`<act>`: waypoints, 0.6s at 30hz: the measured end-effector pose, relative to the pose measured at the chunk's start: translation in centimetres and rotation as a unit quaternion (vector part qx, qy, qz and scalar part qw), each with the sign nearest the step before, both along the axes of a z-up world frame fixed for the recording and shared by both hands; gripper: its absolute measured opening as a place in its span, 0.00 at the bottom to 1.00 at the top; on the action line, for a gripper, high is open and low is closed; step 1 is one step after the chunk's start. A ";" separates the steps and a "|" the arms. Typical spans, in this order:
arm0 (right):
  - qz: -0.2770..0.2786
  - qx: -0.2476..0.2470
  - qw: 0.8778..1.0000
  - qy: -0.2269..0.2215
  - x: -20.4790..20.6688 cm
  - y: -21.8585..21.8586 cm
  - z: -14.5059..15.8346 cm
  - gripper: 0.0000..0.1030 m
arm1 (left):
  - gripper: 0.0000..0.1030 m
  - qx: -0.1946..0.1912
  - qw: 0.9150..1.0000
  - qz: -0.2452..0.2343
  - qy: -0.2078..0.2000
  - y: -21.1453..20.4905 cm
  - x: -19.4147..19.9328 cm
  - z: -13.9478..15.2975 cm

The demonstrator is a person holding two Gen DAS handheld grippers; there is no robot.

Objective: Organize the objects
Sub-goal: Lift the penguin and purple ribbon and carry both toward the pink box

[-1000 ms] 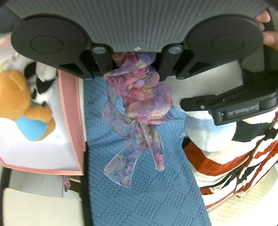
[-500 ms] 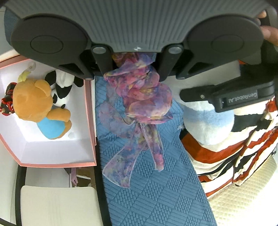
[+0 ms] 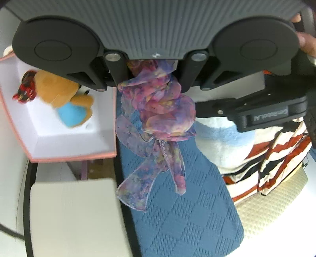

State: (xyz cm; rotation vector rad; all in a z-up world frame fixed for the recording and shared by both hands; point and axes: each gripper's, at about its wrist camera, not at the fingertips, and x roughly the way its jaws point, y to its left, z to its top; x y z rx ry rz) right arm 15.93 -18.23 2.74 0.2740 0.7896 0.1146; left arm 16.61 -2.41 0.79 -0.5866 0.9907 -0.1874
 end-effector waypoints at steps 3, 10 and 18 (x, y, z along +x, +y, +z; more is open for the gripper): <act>-0.006 0.001 1.000 -0.011 0.0 -1.9 1.0 0.13 | 0.93 0.002 1.000 -0.015 -0.012 -2.3 0.8 1.3; -0.041 0.004 0.999 -0.032 -0.5 -7.4 2.7 0.13 | 0.93 0.011 0.999 -0.043 -0.024 -7.7 2.5 3.1; -0.080 0.002 0.997 -0.019 -0.2 -13.7 0.7 0.13 | 0.93 0.035 0.998 -0.058 -0.015 -12.2 4.6 1.9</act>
